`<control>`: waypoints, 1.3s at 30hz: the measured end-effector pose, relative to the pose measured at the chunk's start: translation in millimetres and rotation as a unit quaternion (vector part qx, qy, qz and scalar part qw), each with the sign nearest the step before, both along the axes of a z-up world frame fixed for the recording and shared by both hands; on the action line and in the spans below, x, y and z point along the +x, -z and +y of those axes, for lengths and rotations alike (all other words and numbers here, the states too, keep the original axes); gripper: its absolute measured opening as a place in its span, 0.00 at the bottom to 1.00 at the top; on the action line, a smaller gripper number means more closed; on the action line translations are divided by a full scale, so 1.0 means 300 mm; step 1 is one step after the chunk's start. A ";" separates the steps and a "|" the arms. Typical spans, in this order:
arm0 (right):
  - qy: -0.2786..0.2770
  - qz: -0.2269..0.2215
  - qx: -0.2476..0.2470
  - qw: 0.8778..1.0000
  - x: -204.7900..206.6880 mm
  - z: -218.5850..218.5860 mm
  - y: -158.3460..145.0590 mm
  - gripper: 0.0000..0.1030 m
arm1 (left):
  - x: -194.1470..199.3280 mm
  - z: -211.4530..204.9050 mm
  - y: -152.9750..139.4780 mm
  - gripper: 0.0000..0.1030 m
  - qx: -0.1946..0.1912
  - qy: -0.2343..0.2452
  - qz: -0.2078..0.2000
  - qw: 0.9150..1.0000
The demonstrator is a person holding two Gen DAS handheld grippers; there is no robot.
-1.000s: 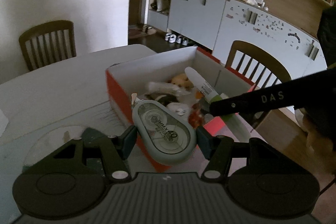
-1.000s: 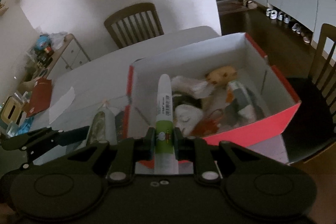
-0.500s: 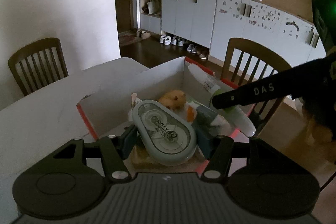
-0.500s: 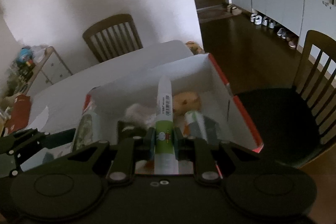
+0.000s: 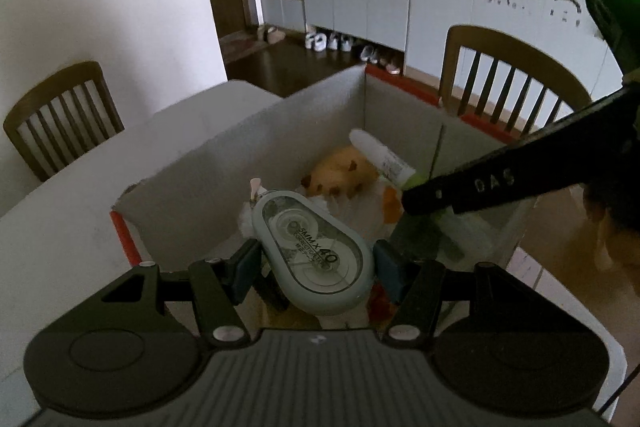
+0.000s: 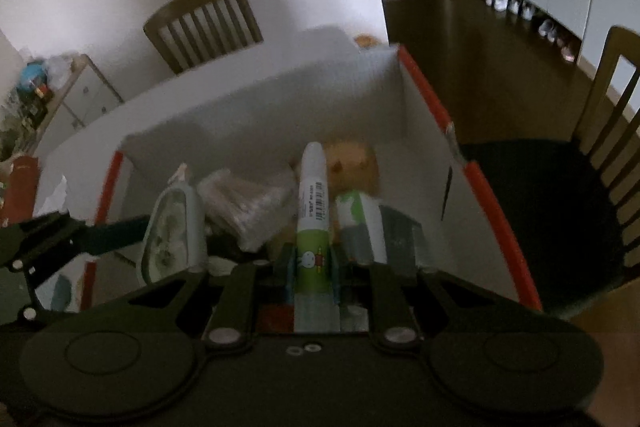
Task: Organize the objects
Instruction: 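Lower both items into the shoebox and open both tools, then lift both tools out of the shoebox and hold back above it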
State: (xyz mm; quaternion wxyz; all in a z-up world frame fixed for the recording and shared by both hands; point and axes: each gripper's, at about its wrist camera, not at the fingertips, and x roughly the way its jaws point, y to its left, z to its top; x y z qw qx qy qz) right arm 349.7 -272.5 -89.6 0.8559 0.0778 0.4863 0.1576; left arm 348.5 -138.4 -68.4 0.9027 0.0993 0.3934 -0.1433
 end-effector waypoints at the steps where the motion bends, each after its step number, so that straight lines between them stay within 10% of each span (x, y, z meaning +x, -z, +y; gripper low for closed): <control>1: -0.001 0.003 -0.004 1.000 0.001 0.003 0.010 0.16 | 0.006 -0.004 0.011 0.59 0.004 0.002 0.004 1.000; 39: -0.032 -0.008 -0.011 0.999 -0.043 -0.060 -0.049 0.50 | -0.018 0.020 0.018 0.65 -0.004 -0.028 0.027 0.999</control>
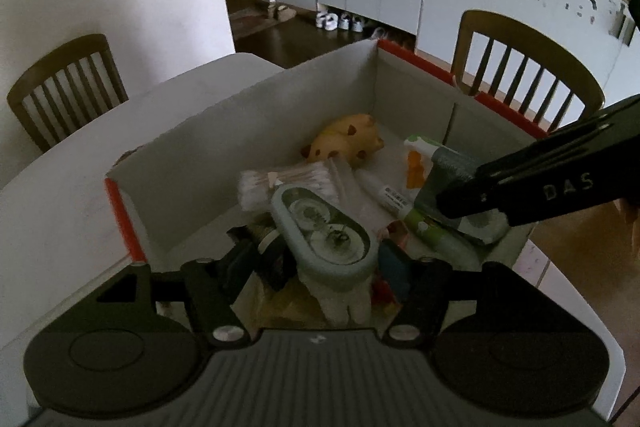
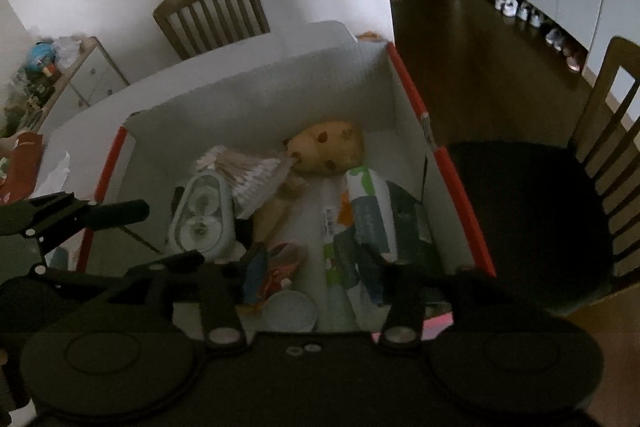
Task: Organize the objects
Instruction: 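Lift both tools out of the shoebox and hold back above it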
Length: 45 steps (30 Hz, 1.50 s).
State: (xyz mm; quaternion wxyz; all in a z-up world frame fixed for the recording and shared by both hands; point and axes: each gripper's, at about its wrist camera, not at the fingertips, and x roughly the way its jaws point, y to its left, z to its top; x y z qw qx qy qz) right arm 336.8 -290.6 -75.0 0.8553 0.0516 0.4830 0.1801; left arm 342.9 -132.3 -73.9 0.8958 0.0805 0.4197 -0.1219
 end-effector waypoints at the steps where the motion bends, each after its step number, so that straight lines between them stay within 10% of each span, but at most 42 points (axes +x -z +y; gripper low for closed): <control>1: -0.003 -0.002 0.002 1.000 -0.008 -0.003 -0.008 0.50 | -0.008 0.005 -0.007 0.65 -0.004 -0.004 -0.003 1.000; 32: -0.053 -0.140 0.012 0.989 -0.338 -0.010 -0.232 0.63 | -0.377 0.092 -0.256 0.66 -0.081 -0.093 -0.102 0.987; 34: -0.052 -0.146 0.016 0.988 -0.353 -0.013 -0.241 0.66 | -0.395 0.091 -0.261 0.80 -0.082 -0.094 -0.103 0.987; 45: -0.051 -0.191 0.031 0.980 -0.428 -0.016 -0.277 0.92 | -0.450 0.099 -0.273 0.82 -0.086 -0.111 -0.099 0.985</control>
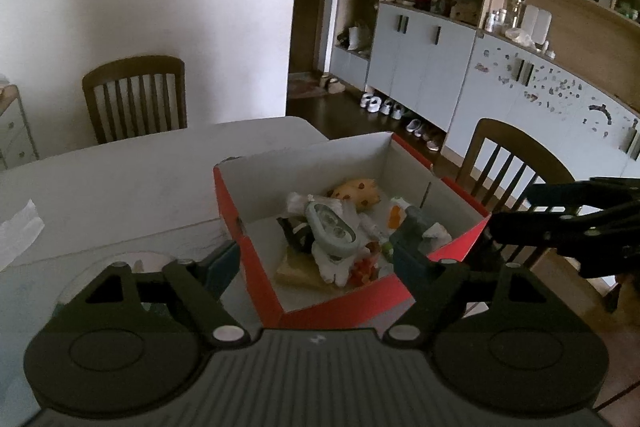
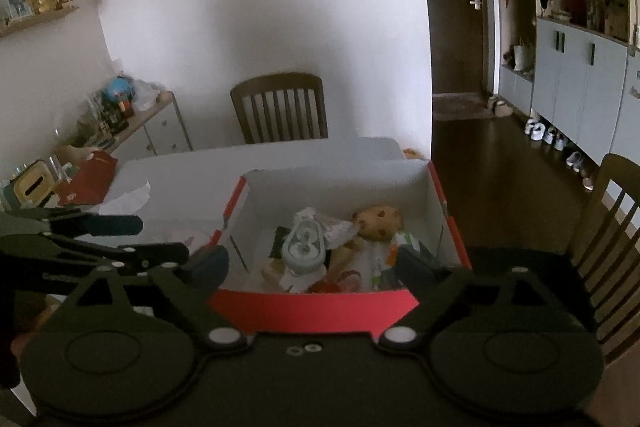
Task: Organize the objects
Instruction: 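Lift both tools out of the shoebox and hold back above it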
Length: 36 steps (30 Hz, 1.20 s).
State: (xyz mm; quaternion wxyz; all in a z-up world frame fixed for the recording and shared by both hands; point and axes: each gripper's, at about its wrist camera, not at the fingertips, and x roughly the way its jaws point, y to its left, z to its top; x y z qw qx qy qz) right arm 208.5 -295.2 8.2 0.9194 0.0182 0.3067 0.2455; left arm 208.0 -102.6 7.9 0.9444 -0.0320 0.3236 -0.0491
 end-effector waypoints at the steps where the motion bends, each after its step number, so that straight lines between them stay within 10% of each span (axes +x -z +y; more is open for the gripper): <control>1: 0.001 -0.004 0.003 1.000 -0.007 -0.002 -0.002 0.93 | -0.003 0.002 -0.001 0.82 0.000 -0.003 0.000 1.000; 6: 0.012 -0.026 0.009 1.000 -0.040 -0.002 -0.012 0.99 | -0.014 0.004 0.001 1.00 -0.004 -0.003 0.001 1.000; 36: 0.041 -0.011 0.016 0.999 -0.078 -0.032 0.014 0.99 | -0.048 -0.055 0.009 1.00 0.005 0.015 -0.014 1.000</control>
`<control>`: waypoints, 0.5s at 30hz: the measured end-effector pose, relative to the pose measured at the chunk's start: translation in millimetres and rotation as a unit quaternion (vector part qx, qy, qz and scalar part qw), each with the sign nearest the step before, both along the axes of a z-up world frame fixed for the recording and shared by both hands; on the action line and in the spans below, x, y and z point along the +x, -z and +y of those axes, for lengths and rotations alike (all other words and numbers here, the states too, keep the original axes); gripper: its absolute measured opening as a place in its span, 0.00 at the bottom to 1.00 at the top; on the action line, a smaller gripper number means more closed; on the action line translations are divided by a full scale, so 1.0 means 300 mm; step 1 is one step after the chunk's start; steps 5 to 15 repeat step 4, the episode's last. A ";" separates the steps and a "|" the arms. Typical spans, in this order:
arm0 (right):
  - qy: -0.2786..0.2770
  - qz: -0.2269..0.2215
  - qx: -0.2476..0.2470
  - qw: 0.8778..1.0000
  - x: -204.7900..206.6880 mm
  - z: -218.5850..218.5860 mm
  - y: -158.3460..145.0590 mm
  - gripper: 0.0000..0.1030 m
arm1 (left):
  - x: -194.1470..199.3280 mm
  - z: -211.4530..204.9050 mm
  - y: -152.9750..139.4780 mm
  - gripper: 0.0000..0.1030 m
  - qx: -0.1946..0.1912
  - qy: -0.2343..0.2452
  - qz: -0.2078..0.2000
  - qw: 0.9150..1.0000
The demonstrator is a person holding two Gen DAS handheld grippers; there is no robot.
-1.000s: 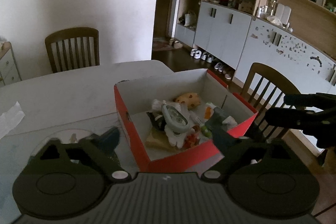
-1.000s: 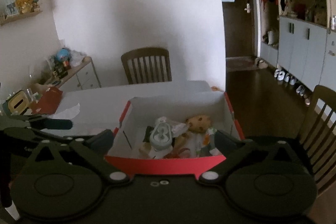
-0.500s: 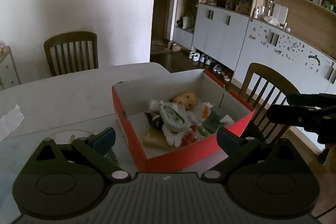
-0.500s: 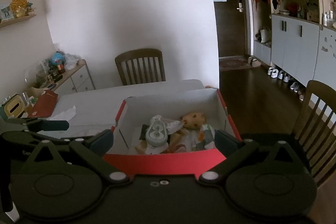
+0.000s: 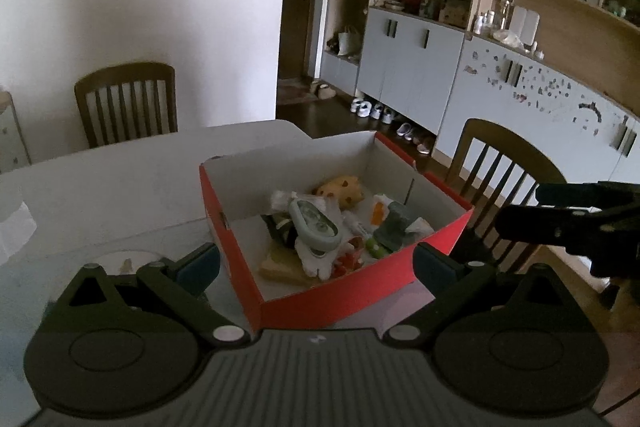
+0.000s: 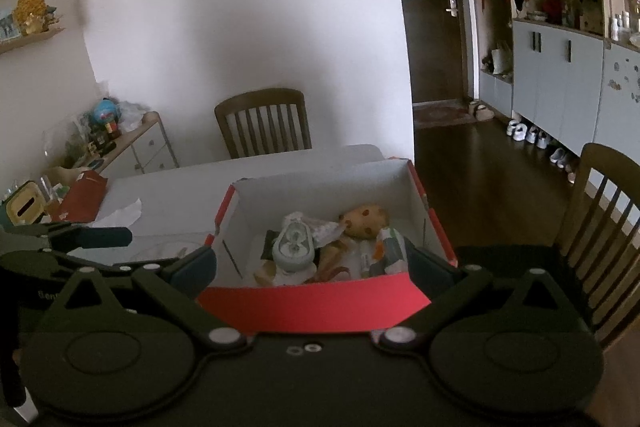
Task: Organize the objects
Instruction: 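Lift both tools out of the shoebox and hold back above it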
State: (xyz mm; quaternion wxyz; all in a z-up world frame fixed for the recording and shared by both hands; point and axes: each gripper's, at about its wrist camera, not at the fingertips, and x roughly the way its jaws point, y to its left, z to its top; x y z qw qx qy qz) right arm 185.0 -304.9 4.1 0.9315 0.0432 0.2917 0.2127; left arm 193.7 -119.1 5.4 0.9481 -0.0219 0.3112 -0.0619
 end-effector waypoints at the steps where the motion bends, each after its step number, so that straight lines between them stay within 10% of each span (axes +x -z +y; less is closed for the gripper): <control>1: 0.000 0.000 0.000 1.000 -0.002 -0.001 0.001 0.99 | -0.003 -0.003 -0.001 1.00 0.002 0.001 -0.001 1.000; 15: -0.002 0.001 0.000 1.000 -0.006 0.002 0.005 0.99 | -0.005 -0.005 -0.003 1.00 0.000 0.002 0.001 1.000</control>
